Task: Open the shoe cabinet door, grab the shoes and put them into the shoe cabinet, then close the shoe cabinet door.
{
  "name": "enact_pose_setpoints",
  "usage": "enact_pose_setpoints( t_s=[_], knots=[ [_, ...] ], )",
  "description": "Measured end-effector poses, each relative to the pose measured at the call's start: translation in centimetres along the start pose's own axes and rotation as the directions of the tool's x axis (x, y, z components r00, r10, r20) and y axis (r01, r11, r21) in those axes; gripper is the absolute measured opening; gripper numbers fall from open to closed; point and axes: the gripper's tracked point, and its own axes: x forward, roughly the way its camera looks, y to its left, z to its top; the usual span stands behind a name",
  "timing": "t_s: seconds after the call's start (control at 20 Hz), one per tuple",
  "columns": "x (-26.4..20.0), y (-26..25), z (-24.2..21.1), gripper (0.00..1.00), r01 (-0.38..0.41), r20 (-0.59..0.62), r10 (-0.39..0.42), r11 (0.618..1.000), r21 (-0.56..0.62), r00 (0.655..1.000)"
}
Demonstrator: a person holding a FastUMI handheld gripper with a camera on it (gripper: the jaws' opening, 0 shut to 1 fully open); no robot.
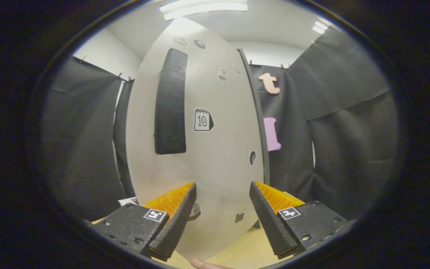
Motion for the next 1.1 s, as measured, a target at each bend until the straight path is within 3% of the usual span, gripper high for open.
enact_pose_setpoints(
  t_s=[0.2, 0.5, 0.7, 1.1],
  knots=[
    [2.8, 3.8, -2.9, 0.94, -0.113, -0.111, 0.106, 0.992, -0.059, 0.988],
    [1.6, 4.3, -3.8, 0.95, -0.12, -0.121, 0.111, 0.99, -0.07, 0.986],
    [-2.0, 4.0, -4.4, 0.95, -0.145, -0.145, 0.136, 0.988, -0.049, 0.98],
    [-10.7, 1.2, -1.9, 0.95, -0.106, -0.044, 0.103, 0.991, -0.081, 0.994]
  ],
)
